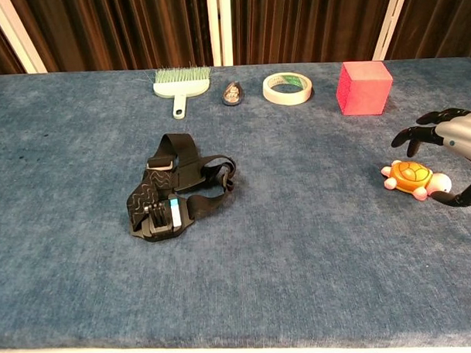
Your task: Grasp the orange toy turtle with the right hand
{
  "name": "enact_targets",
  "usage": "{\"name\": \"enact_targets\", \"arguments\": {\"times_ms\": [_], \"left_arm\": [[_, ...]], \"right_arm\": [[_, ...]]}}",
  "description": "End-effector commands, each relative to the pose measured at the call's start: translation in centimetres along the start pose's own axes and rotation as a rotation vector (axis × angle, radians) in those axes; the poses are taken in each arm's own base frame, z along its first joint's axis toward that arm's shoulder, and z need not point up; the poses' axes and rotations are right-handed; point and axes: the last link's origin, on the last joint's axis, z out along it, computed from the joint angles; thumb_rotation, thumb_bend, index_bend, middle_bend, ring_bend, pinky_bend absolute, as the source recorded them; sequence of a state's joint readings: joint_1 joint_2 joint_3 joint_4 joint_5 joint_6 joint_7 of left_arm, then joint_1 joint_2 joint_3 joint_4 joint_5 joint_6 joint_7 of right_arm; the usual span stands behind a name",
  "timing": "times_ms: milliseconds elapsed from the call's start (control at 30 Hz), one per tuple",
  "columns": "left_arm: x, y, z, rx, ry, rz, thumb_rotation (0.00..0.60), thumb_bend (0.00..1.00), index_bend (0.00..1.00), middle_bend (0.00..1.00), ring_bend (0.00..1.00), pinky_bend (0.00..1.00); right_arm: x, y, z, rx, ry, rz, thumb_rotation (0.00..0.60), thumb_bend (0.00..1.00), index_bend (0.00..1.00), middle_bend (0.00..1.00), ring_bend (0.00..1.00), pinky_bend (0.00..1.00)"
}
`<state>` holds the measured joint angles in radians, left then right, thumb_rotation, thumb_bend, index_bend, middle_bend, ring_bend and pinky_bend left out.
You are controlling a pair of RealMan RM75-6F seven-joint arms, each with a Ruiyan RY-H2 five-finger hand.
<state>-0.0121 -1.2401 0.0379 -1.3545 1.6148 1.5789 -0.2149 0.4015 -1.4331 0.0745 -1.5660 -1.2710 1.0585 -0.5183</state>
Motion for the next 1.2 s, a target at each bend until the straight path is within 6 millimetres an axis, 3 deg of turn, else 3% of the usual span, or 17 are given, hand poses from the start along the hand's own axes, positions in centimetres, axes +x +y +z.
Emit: {"name": "enact_targets", "arguments": {"times_ms": [33,267,333,533,633,733,800,867,933,1033,1200], "left_arm": [[0.0,0.0,0.0,0.001,-0.001,-0.001,0.6,0.0,0.04,0.0,0.0,0.0],[0.0,-0.2,0.0,0.006,-0.001,-0.004,0.6,0.0,0.04,0.0,0.0,0.0],[-0.1,-0.2,0.0,0.006,-0.003,-0.005,0.6,0.0,0.04,0.0,0.0,0.0],[-0.2,-0.3,0.0,0.005,-0.004,-0.007,0.6,0.0,0.04,0.0,0.0,0.0],[-0.2,-0.3,0.0,0.004,-0.005,-0.008,0.6,0.0,0.04,0.0,0.0,0.0],[-0.2,-0.3,0.0,0.004,-0.006,-0.008,0.6,0.0,0.04,0.0,0.0,0.0],[-0.3,-0.3,0.0,0.003,-0.006,-0.008,0.6,0.0,0.04,0.0,0.0,0.0],[-0.2,-0.3,0.0,0.003,-0.005,-0.008,0.6,0.0,0.04,0.0,0.0,0.0],[-0.2,-0.3,0.0,0.002,-0.005,-0.006,0.6,0.0,0.04,0.0,0.0,0.0],[-0.3,-0.3,0.0,0.002,-0.006,-0.006,0.6,0.0,0.04,0.0,0.0,0.0],[-0.3,-0.2,0.0,0.0,-0.008,-0.006,0.6,0.0,0.04,0.0,0.0,0.0]], "right_arm": [[-0.1,-0.1,0.2,0.004,0.0,-0.002,0.6,0.26,0.26,0.29,0.0,0.0],[-0.4,-0.6,0.6,0.019,0.036,-0.022,0.6,0.28,0.51,0.47,0.07,0.0],[-0.5,-0.7,0.7,0.019,0.054,-0.023,0.6,0.3,0.64,0.56,0.13,0.0],[-0.8,-0.9,0.9,0.02,0.083,-0.029,0.6,0.37,0.91,0.76,0.3,0.0],[-1.0,-0.9,0.8,0.02,0.099,-0.028,0.6,0.42,0.99,0.83,0.34,0.0],[-1.0,-0.8,0.9,0.019,0.105,-0.029,0.6,0.41,1.0,0.85,0.36,0.0],[-1.1,-0.6,0.7,0.021,0.098,-0.038,0.6,0.36,0.93,0.8,0.34,0.0],[-1.2,-0.3,0.5,0.023,0.068,-0.04,0.6,0.31,0.77,0.69,0.27,0.0],[-1.1,-0.1,0.3,0.017,0.047,-0.04,0.6,0.24,0.46,0.47,0.13,0.0],[-0.6,0.1,0.1,0.01,0.046,-0.043,0.6,0.14,0.16,0.25,0.0,0.0],[0.0,0.2,-0.2,0.009,0.065,-0.038,0.6,0.13,0.06,0.18,0.0,0.0]]}}
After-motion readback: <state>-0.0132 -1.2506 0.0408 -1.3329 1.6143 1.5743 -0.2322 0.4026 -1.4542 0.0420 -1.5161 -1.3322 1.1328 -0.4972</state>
